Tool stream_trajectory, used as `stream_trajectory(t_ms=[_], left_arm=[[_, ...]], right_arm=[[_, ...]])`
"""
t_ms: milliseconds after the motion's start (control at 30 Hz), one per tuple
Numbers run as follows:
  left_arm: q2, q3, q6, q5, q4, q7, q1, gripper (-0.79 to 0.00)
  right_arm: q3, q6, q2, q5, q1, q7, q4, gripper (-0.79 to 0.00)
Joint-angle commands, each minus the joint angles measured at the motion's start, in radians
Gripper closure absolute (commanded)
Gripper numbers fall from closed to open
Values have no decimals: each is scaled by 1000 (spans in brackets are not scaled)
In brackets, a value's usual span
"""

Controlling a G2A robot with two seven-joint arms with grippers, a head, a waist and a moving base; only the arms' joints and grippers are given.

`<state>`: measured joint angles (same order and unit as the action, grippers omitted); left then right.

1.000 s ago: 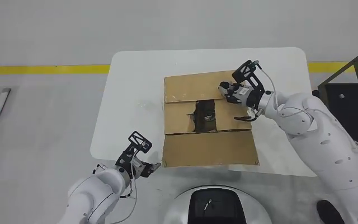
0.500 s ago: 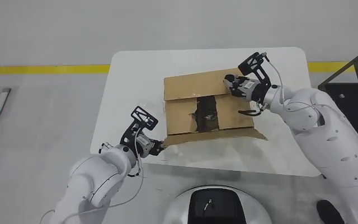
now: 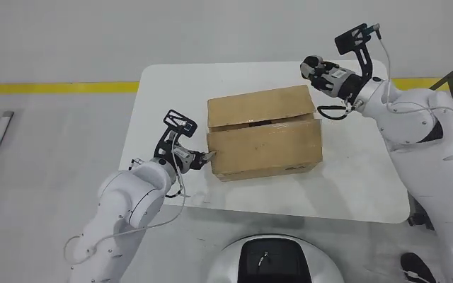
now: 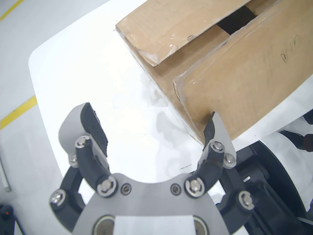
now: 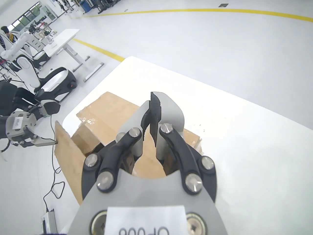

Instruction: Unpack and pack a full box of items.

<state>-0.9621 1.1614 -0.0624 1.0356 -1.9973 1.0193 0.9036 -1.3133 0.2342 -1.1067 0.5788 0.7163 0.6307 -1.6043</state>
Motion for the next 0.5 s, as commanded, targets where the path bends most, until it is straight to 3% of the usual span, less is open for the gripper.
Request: stream_trajectory(t_ms=[0, 200, 467], left_arm=[[-5, -16, 7, 8, 30, -2, -15, -785], [-16, -33, 14, -3, 82, -15, -48, -785], [-15, 0, -4, 1, 71, 7, -41, -785]], right_arm=[[17, 1, 0, 43, 7, -4, -25, 0], [136, -68, -11, 276, 70, -123, -76, 0], [272, -175, -41, 417, 90, -224, -13, 0]])
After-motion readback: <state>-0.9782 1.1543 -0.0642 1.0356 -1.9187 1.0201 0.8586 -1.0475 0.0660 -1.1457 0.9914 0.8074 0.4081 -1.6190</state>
